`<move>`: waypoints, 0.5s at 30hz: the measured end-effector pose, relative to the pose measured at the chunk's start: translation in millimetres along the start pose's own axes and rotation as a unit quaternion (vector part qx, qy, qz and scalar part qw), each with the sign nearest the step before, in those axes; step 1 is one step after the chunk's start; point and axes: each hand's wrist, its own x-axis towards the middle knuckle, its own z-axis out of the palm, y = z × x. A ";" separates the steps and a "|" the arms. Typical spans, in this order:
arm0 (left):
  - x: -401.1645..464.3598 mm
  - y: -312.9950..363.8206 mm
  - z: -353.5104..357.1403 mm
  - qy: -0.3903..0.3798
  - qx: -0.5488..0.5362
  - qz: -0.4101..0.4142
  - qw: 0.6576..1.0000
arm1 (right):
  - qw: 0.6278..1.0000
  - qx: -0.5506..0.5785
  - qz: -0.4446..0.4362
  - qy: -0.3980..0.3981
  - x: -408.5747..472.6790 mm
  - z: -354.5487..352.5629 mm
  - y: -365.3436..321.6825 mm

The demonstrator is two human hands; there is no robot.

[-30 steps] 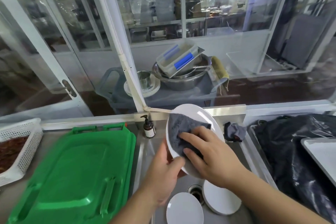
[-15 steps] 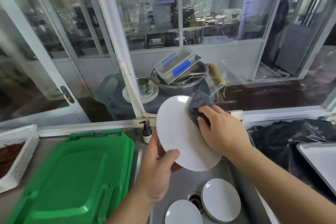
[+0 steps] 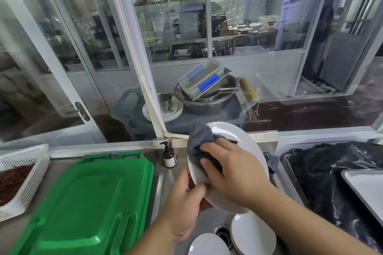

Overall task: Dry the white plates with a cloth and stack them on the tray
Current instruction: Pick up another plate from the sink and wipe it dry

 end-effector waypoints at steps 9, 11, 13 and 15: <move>-12.0 2.3 11.7 -0.001 -0.061 0.015 0.998 | 0.990 -0.066 0.125 0.027 43.8 -13.1 41.5; -12.7 2.9 11.2 0.007 -0.060 0.020 0.998 | 0.984 -0.069 0.165 0.018 41.1 -15.1 44.3; -13.2 1.6 9.7 0.013 -0.057 0.022 0.998 | 0.979 -0.064 0.191 -0.007 37.1 -17.0 47.6; -12.5 0.7 7.7 0.015 -0.051 0.033 0.998 | 0.975 -0.058 0.213 -0.029 33.3 -17.3 55.4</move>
